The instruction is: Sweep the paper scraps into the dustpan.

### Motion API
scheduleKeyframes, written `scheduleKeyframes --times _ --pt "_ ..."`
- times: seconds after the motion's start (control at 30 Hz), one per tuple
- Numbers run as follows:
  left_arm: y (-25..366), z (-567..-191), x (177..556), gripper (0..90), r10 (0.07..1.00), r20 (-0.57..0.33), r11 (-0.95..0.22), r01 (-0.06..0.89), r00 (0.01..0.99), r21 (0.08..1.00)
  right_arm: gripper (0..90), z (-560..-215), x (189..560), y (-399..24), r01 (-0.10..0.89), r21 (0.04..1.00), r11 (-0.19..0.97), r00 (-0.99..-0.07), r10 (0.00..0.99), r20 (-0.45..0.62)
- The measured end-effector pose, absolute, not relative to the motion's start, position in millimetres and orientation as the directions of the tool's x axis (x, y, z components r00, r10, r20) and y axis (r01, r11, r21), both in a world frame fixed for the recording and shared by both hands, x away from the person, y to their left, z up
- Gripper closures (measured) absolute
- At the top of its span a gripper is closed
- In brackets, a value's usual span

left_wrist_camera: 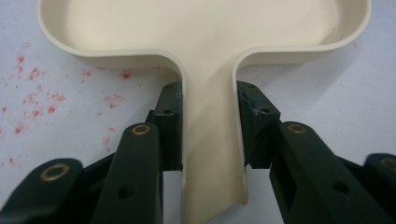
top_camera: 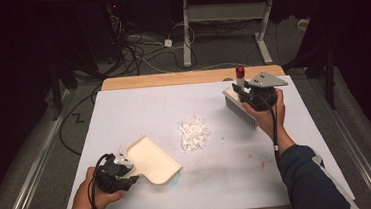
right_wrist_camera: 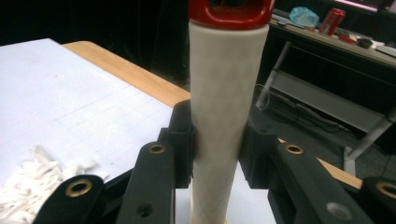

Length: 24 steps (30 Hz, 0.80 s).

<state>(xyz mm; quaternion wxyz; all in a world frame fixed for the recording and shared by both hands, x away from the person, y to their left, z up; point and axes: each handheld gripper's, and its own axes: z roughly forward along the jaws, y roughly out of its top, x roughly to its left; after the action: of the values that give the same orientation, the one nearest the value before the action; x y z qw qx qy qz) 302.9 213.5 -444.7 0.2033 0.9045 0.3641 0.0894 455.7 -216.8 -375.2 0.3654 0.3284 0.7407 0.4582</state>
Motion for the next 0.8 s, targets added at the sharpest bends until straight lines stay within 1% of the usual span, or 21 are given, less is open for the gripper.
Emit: scheduleKeyframes --times 0.1,0.17,0.33,0.43,0.7,0.8 --pt "212.5 -445.7 303.0 63.0 0.694 0.015 -0.653 0.62 0.72 0.434 70.6 -376.4 453.7 -211.6 0.144 0.918 0.369 -0.524 0.816 -0.245" --pt "212.4 -445.9 302.8 63.0 0.692 0.017 -0.655 0.619 0.721 0.432 70.6 -380.0 451.4 -204.1 0.144 0.921 0.362 -0.553 0.801 -0.229" --pt "212.2 -446.2 302.9 63.0 0.689 0.018 -0.659 0.616 0.724 0.431 70.6 -382.1 443.2 -189.2 0.115 0.929 0.351 -0.587 0.779 -0.221" --pt "211.4 -446.0 302.8 63.0 0.689 0.015 -0.658 0.617 0.725 0.431 70.6 -383.0 440.7 -181.9 0.115 0.928 0.354 -0.599 0.77 -0.22" --pt "207.8 -446.1 301.1 63.0 0.681 0.022 -0.668 0.609 0.732 0.428 70.4 -390.0 424.1 -142.0 0.086 0.907 0.412 -0.648 0.714 -0.263" --pt "207.2 -446.4 300.7 63.0 0.679 0.021 -0.67 0.608 0.734 0.426 70.5 -389.2 418.0 -134.2 0.084 0.91 0.407 -0.674 0.696 -0.249"
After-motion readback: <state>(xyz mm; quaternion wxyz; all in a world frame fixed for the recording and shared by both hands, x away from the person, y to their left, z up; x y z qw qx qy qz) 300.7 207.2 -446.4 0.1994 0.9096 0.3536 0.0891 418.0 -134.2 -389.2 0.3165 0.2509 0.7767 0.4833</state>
